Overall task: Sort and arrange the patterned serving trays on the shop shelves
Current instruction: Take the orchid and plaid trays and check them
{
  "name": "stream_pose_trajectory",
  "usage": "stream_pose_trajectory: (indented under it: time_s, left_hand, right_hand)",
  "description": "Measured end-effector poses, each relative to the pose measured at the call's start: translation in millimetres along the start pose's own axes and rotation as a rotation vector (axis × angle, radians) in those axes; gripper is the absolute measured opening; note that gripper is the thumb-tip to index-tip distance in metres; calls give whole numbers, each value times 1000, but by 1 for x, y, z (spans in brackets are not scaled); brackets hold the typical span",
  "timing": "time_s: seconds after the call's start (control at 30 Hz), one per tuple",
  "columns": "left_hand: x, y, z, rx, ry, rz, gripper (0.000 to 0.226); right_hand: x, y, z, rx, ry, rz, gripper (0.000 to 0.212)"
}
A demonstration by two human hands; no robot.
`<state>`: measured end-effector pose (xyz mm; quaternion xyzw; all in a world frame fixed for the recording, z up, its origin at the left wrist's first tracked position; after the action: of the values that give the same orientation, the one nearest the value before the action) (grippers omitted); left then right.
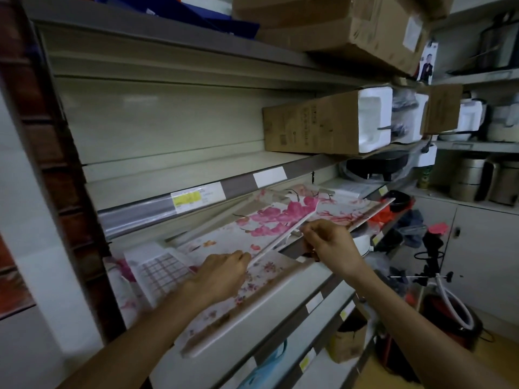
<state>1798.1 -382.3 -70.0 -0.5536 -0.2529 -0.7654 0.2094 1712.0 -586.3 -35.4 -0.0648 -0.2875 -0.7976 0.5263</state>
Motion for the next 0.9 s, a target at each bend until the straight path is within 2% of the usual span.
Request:
stream_pose_trajectory:
  time_s: [0.23, 0.37, 0.5, 0.6, 0.77, 0.9]
  left_hand:
    - [9, 0, 0, -18, 59, -51, 17]
    - [23, 2, 5, -19, 64, -82, 23]
    - [33, 5, 12, -20, -7, -108, 23]
    - [38, 7, 19, -11, -59, -139, 19]
    - [50, 8, 26, -26, -78, -201, 20]
    - [62, 8, 29, -81, -95, -255, 21]
  right_hand:
    - [-7, 39, -15, -33, -25, 65, 15]
    - [-17, 61, -30, -154, -9, 71, 19]
    - [-31, 73, -47, -452, 336, 136, 17]
    - [-41, 79, -50, -599, 505, 151, 31]
    - [-72, 92, -39, -672, 917, 202, 49]
    - [-95, 107, -35, -583, 1182, 165, 60]
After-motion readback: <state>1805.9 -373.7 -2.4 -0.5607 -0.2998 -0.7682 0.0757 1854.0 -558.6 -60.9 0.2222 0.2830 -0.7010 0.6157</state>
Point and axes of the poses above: each hand's wrist, its own y-axis towards the middle knuckle, its own x-axis out of the back of the hand, z = x × y, the point moved 5 cm from there along y, towards the middle knuckle, and after that the axes turned 4 degrees about z, right-handed, at the moved point
